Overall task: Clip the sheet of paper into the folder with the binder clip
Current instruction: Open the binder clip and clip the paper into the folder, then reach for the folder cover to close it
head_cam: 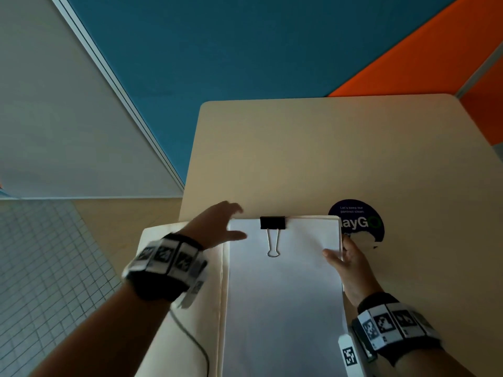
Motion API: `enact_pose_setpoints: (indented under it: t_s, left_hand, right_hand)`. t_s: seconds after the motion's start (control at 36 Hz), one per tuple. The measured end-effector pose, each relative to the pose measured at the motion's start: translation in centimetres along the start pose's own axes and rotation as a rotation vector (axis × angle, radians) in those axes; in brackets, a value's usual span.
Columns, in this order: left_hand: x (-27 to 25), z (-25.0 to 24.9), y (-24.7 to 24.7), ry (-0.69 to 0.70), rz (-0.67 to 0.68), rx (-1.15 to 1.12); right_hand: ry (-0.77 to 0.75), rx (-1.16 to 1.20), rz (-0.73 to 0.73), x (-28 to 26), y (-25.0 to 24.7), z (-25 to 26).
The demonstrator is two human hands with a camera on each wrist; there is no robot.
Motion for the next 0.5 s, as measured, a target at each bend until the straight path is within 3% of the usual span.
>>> enact_pose_setpoints:
  t_s: [0.11, 0.31, 0.42, 0.5]
  left_hand:
    - [-5.2, 4.9, 0.3, -0.228, -0.100, 0.006]
    - [-12.1, 13.1, 2.4, -0.793, -0.055, -0.175]
    - [-13.9, 16.2, 3.8, -0.851, 0.014, -0.283]
    - [-14.6, 16.9, 3.2, -0.844, -0.044, -0.405]
  right_hand:
    - [0.006, -0.068, -0.038, 0.3, -0.1, -0.4]
    - [-0.013, -0.304, -0.096, 0.8, 0.0, -0.2]
    - [-0.003, -0.451, -0.142, 0.5, 0.4, 0.6]
    - [0.005, -0.542, -0.157, 0.2, 0.7, 1.0]
Point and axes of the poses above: each hand's wrist, its own x-axis towards the middle knuckle, its own y-axis out of the palm, z = x × y, the point moved 3 cm from there along x, towards the middle knuckle
